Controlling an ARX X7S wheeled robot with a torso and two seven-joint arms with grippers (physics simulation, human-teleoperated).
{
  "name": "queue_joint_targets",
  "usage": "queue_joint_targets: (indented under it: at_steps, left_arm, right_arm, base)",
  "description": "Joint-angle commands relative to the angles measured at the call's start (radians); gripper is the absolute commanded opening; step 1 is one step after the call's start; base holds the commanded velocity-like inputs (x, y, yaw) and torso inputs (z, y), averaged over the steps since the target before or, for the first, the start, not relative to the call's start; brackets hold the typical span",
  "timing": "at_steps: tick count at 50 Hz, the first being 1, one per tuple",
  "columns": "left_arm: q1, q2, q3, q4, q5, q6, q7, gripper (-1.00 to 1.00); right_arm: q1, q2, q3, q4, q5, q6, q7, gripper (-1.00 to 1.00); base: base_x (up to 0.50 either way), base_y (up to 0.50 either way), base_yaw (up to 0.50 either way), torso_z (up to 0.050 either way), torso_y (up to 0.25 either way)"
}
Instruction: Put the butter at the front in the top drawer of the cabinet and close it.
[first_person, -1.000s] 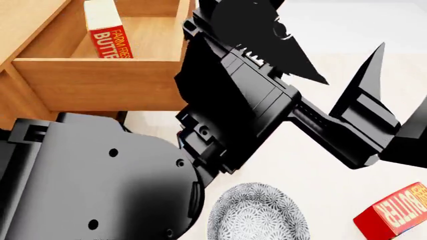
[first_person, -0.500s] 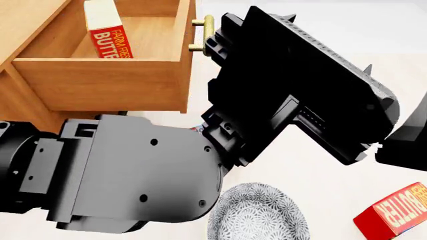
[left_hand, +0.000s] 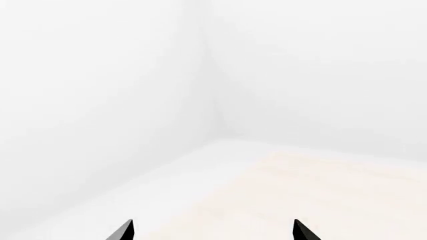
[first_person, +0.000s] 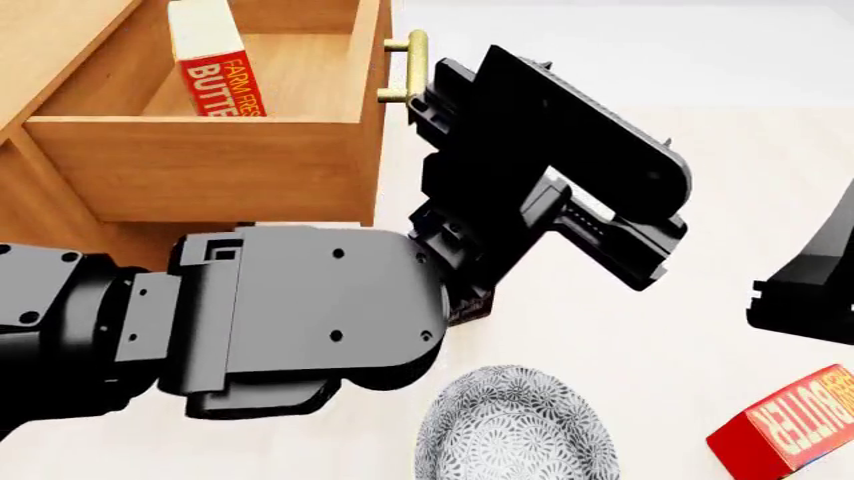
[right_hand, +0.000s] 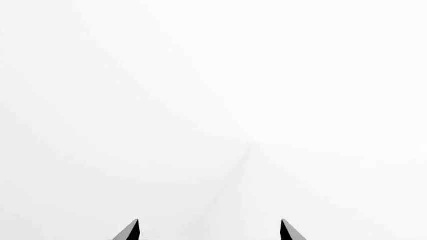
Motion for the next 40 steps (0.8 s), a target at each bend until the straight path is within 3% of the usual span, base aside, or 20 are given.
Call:
queue_joint_targets:
  at_steps: [1,40]
  left_arm:
    - [0.032,0.008,0.007,-0.056,0.005,0.008,0.033,1.00]
    - [0.099,-0.045,0.016,-0.181,0.036,0.030,0.091,1.00]
  right_arm:
    - [-0.008,-0.004,0.009,0.006,0.006,-0.011,0.004,1.00]
    - [-0.002,-0.015,-0.004,0.024,-0.001,-0.022,0.004,1.00]
  base:
    - [0.00,0.00,0.00,0.000,0.000]
    - [0.00,0.00,0.00,0.000,0.000]
